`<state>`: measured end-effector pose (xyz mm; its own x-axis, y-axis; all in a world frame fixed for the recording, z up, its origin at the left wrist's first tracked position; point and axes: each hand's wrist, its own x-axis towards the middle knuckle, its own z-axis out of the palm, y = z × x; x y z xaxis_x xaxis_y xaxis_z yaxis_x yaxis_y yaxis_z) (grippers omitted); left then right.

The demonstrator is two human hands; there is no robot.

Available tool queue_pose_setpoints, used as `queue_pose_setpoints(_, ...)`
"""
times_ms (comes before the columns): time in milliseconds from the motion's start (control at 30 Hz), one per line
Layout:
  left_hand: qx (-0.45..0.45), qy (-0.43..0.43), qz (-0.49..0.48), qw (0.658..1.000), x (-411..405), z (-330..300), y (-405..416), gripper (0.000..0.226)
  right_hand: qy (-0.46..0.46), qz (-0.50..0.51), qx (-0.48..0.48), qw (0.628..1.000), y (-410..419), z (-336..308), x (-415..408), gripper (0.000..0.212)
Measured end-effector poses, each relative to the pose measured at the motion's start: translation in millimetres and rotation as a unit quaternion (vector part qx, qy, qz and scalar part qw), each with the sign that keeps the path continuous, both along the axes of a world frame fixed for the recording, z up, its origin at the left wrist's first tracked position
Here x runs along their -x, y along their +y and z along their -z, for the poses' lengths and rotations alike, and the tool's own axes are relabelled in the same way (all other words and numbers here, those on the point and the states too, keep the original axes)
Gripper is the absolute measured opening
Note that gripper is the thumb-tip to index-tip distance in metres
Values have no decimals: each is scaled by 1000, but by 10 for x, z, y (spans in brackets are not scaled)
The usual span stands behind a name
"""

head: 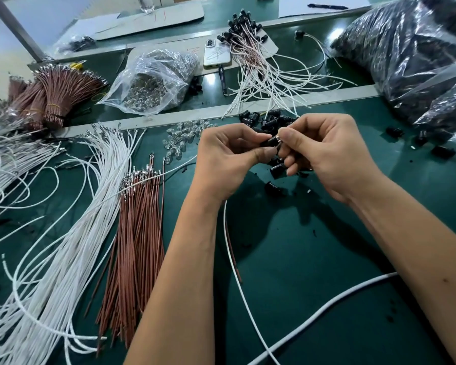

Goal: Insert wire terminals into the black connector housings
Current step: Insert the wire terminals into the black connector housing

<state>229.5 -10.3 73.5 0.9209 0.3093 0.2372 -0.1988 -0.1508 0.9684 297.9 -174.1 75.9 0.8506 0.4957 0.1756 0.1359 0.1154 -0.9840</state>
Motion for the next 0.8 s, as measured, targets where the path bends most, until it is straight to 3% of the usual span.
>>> queue_pose_setpoints(600,-3,-18,-8,1000,-28,27,-33,22,-95,27,23,995,55,59,37,21)
queue_pose_setpoints(800,0,-25,-8,1000,-44,7,-33,24,-88,16,20,996,63,40,35,21)
